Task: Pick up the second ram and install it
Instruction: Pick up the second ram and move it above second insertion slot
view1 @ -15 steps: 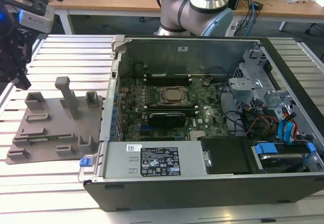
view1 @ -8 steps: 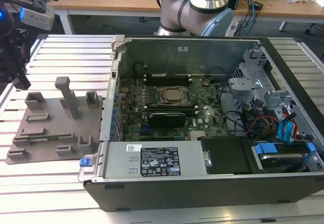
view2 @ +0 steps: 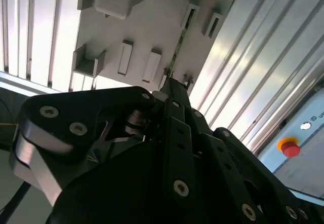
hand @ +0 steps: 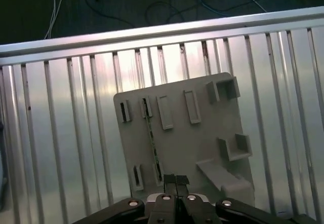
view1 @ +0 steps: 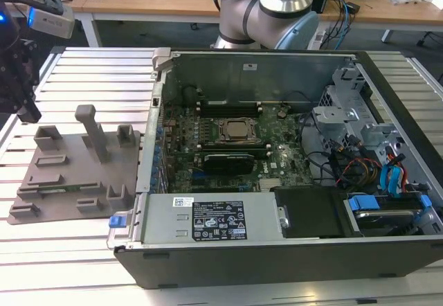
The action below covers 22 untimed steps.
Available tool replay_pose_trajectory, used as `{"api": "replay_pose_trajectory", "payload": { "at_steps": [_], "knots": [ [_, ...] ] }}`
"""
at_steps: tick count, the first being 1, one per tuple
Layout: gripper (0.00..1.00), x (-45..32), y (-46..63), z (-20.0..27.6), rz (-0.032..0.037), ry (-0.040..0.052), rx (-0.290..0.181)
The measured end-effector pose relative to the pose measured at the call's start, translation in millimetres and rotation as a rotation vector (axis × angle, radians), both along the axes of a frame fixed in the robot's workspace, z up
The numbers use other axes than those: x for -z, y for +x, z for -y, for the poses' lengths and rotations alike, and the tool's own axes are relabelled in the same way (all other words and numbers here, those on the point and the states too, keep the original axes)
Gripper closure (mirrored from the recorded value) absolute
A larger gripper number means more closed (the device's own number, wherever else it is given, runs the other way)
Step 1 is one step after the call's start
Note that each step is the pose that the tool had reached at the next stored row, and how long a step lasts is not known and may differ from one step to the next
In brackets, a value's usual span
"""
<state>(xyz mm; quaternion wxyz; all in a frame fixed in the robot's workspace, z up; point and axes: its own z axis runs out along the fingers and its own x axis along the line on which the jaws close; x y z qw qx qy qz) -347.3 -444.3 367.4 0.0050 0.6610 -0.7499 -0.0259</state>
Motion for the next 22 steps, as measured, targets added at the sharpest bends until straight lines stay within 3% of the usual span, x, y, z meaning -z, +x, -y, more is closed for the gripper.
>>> {"api": "replay_pose_trajectory", "payload": {
  "at_steps": [7,11,12,13,14,18,22],
  "knots": [
    [0.90,0.0,0.0,-0.3,0.0001,0.0000,-0.062],
    [0.90,0.0,0.0,-0.3,0.0000,0.0000,-0.062],
    [0.77,0.0,0.0,-0.4,0.0000,0.0000,-0.063],
    [0.77,0.0,0.0,-0.3,0.0000,-0.0001,-0.063],
    [0.64,0.0,0.0,-0.3,0.0000,-0.0001,-0.063],
    [0.64,0.8,0.1,-0.4,0.0001,0.0000,-0.064],
    [0.64,8.4,0.0,-0.3,0.0001,0.0000,-0.064]
  ]
}}
